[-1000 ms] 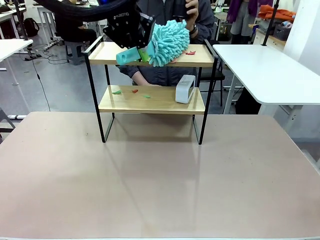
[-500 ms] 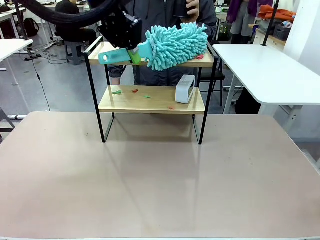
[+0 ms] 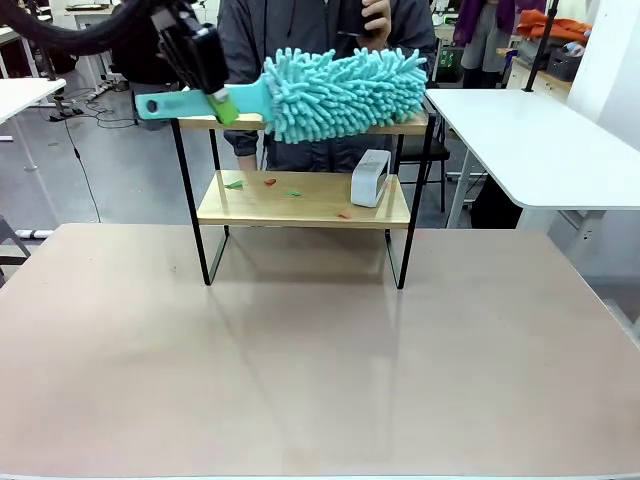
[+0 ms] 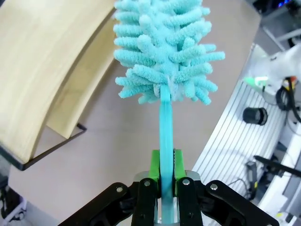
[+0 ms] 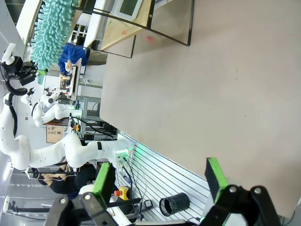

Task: Clean the shelf.
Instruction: Clean the specific tier of the Shelf with the Duster once objects are removed.

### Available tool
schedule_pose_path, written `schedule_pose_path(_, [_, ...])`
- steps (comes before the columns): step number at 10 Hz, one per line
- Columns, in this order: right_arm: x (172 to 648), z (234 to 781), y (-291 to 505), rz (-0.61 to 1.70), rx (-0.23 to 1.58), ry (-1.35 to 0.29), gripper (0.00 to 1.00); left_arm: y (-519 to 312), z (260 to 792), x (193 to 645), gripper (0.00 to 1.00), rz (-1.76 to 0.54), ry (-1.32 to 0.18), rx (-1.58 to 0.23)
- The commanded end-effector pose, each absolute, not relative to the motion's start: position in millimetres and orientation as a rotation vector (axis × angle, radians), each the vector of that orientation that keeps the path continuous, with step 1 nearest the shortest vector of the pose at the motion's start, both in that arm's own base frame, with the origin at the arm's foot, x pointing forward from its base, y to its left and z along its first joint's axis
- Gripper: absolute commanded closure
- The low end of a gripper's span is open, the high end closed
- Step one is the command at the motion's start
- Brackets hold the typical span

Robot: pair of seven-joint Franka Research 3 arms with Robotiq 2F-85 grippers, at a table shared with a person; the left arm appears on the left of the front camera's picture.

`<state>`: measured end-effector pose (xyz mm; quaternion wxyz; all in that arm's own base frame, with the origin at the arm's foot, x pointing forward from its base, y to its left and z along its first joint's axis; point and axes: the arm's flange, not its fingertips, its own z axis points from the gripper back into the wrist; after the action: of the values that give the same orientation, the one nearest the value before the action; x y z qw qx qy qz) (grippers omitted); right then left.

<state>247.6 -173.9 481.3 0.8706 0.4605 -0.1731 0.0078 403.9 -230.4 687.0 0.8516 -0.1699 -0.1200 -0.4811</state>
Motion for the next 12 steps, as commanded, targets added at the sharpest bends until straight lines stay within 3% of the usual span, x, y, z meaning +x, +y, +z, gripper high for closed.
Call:
schedule_pose_path(1, [250, 482, -173, 0.036, 0.982, -0.387, 0.0, -199, 687, 397, 0.88, -1.062, -0.277, -0.389])
schedule_pose_path(8, [250, 482, -173, 0.036, 0.982, -0.387, 0.0, -98, 708, 357, 0.88, -0.898, -0.207, -0.557])
schedule_pose_path(10, [250, 482, -173, 0.036, 0.982, -0.387, 0.0, -26, 715, 327, 0.88, -0.687, -0.253, -0.583])
schedule_pose_path(12, [250, 482, -173, 0.036, 0.982, -0.387, 0.0, 80, 702, 287, 0.88, -0.276, -0.363, -0.603])
